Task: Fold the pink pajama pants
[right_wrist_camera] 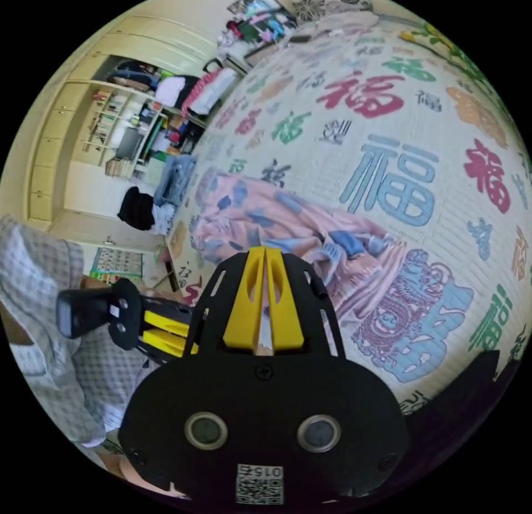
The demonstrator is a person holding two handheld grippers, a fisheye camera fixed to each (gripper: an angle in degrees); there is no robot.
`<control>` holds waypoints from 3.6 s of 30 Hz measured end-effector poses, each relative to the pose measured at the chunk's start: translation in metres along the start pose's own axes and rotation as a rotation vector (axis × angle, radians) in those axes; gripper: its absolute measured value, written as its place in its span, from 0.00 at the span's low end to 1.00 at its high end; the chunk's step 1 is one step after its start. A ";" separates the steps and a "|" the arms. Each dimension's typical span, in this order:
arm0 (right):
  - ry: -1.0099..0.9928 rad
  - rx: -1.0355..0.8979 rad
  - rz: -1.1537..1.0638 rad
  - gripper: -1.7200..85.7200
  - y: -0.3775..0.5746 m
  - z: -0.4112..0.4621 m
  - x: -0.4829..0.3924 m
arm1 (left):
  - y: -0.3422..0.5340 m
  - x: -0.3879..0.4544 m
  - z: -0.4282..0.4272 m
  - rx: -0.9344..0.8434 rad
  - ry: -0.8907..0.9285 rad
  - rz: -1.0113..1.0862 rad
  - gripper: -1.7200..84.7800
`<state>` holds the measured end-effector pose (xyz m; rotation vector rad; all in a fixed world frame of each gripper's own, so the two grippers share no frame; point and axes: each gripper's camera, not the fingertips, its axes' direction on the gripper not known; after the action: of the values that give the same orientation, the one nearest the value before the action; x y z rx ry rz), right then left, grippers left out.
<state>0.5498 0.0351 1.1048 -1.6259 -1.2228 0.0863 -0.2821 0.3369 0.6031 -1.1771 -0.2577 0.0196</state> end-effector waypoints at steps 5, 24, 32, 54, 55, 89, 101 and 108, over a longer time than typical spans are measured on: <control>0.224 -0.084 0.187 0.01 0.039 0.004 0.068 | -0.004 -0.088 -0.015 -0.214 -0.190 -0.184 0.07; 0.240 -0.144 0.208 0.01 0.105 0.064 0.115 | -0.006 -0.282 -0.096 -0.324 -0.102 -0.332 0.03; 0.275 0.090 0.366 0.08 0.118 0.032 0.130 | -0.075 -0.274 -0.145 -0.244 -0.093 -0.133 0.03; 0.233 0.118 0.502 0.02 0.120 0.078 0.202 | -0.265 -0.316 -0.055 -0.494 0.211 0.153 0.03; 0.222 0.140 0.530 0.06 0.122 0.076 0.200 | -0.264 -0.319 -0.064 -0.480 0.225 0.144 0.04; 0.131 0.045 0.113 0.08 -0.023 0.251 0.120 | -0.085 -0.385 -0.263 -0.516 0.000 -0.317 0.06; -0.017 -0.015 0.153 0.03 -0.017 0.292 0.153 | -0.107 -0.374 -0.246 -0.625 -0.074 -0.246 0.02; -0.002 0.328 0.495 0.12 0.074 0.195 0.216 | -0.218 -0.332 -0.306 -0.322 -0.073 0.027 0.09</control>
<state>0.5866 0.3304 1.0680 -1.5967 -0.7361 0.5690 -0.5659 -0.0757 0.6300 -1.5015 -0.3171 0.0457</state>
